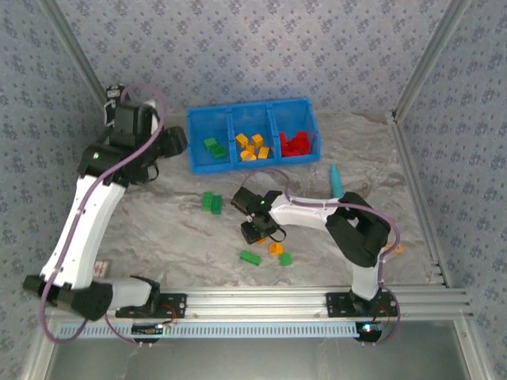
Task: Sort the legos into containers by color
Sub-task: Pick up the lego from the bottom-center of the table, then place the lego in the container.
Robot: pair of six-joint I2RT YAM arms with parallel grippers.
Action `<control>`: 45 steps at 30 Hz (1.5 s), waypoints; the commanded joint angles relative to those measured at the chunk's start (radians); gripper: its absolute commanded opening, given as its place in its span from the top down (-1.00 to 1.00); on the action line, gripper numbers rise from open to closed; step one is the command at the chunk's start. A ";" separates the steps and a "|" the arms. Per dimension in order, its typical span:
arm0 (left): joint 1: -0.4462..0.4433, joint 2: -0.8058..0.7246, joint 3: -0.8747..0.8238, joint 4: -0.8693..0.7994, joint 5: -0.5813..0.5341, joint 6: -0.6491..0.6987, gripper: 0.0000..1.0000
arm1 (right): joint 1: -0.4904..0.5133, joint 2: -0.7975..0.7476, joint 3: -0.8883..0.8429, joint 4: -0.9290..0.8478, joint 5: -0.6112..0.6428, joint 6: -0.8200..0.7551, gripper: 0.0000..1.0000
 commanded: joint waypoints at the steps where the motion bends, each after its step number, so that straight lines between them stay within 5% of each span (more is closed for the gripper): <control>1: 0.004 -0.114 -0.083 -0.073 -0.032 0.040 -0.27 | -0.012 0.003 0.057 -0.078 0.034 -0.022 0.12; 19: 0.007 -0.478 -0.493 -0.166 -0.039 -0.006 -0.33 | -0.204 0.104 0.541 -0.267 0.094 -0.210 0.31; 34: 0.007 -0.578 -0.571 -0.121 0.024 0.036 -0.38 | -0.360 0.552 1.295 -0.374 0.091 -0.242 0.32; 45: 0.007 -0.552 -0.518 -0.110 0.164 0.165 -0.41 | -0.406 0.671 1.361 -0.250 0.024 -0.246 0.21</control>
